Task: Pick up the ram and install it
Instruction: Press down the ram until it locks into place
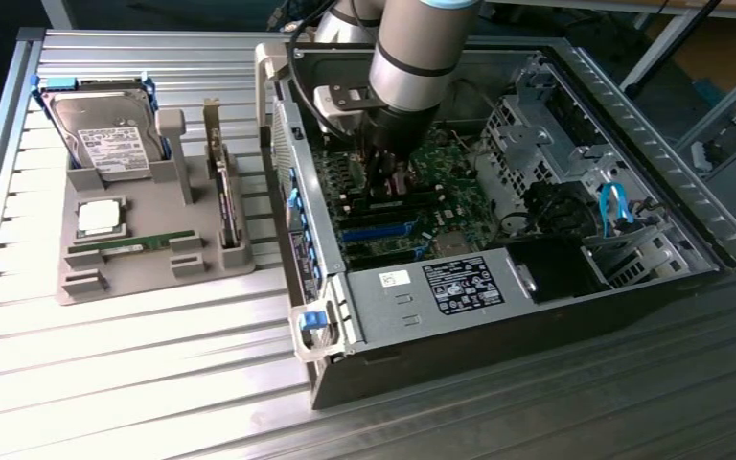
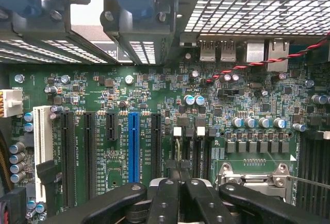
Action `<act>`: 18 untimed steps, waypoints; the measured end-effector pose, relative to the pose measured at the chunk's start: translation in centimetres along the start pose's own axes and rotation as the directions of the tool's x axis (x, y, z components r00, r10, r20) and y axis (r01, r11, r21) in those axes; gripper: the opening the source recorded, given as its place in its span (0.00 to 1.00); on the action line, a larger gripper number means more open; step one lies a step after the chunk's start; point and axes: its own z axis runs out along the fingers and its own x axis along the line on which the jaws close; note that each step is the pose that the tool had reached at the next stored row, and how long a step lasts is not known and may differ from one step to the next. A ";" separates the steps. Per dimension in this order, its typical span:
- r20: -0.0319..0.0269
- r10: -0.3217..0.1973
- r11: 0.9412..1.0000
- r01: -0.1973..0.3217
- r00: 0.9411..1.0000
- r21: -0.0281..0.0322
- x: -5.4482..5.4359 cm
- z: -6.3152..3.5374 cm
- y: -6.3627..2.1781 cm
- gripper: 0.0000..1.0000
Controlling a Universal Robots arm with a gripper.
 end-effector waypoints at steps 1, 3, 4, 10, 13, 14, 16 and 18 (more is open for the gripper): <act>0.000 0.000 1.000 0.000 1.000 0.000 0.0 0.00 0.00 0.10; 0.000 0.000 1.000 0.000 1.000 0.000 0.0 0.04 0.00 0.10; 0.000 0.000 1.000 0.000 1.000 0.000 0.0 0.05 0.01 0.10; 0.000 0.000 1.000 0.000 1.000 0.000 0.2 0.11 0.00 0.10; 0.000 0.000 1.000 0.000 1.000 0.000 0.3 0.12 0.01 0.10; 0.000 0.000 1.000 0.000 1.000 0.000 0.3 0.13 0.01 0.10; 0.000 0.000 1.000 0.000 1.000 0.000 0.3 0.15 0.01 0.10; 0.000 0.000 1.000 0.000 1.000 0.000 0.3 0.17 0.01 0.10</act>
